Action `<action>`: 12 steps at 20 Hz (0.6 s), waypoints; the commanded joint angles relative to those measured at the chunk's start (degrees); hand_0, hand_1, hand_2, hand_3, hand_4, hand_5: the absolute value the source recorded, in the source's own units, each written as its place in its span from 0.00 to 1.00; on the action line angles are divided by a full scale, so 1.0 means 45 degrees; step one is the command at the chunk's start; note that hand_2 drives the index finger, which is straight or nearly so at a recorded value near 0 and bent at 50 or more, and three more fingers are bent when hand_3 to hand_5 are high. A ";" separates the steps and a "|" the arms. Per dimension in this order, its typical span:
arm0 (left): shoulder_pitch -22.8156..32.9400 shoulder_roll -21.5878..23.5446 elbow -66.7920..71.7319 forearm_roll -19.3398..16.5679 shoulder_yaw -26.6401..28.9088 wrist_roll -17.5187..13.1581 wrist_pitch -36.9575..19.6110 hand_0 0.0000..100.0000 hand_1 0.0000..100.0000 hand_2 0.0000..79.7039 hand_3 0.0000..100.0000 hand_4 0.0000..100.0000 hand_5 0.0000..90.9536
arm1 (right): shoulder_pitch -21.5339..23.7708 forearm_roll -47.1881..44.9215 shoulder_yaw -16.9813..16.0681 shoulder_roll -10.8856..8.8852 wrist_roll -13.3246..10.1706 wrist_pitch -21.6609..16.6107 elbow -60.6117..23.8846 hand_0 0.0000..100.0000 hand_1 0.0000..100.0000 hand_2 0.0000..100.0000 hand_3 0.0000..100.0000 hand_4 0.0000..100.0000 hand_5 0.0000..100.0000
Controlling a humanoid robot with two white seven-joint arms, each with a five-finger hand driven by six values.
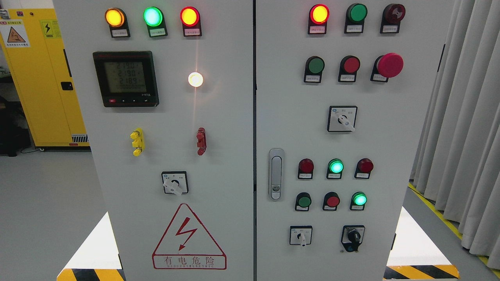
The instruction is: Turn on light switch 1
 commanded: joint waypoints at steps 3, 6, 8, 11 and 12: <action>0.0688 0.0827 0.8091 0.2541 0.0645 -0.2703 -0.0962 0.15 0.39 0.88 1.00 0.98 0.95 | -0.0002 -0.0371 0.0000 0.0000 0.0009 0.0005 0.0000 0.00 0.50 0.04 0.00 0.00 0.00; 0.0611 0.0768 1.0533 0.2543 0.0587 -0.4033 -0.1334 0.13 0.38 0.83 1.00 0.96 0.91 | -0.0002 -0.0371 0.0000 0.0000 0.0009 0.0005 0.0000 0.00 0.50 0.04 0.00 0.00 0.00; 0.0571 0.0710 1.2017 0.2523 0.0548 -0.4349 -0.1316 0.10 0.38 0.78 0.98 0.92 0.85 | -0.0002 -0.0371 0.0000 0.0000 0.0009 0.0005 0.0000 0.00 0.50 0.04 0.00 0.00 0.00; 0.0474 0.0612 1.4303 0.2386 0.0353 -0.4388 -0.1296 0.07 0.37 0.65 0.85 0.80 0.64 | -0.0002 -0.0371 0.0000 0.0000 0.0009 0.0005 0.0000 0.00 0.50 0.04 0.00 0.00 0.00; 0.0358 0.0612 1.4948 0.2386 0.0352 -0.4388 -0.1296 0.07 0.37 0.58 0.77 0.75 0.54 | -0.0002 -0.0371 0.0000 0.0000 0.0009 0.0005 0.0000 0.00 0.50 0.04 0.00 0.00 0.00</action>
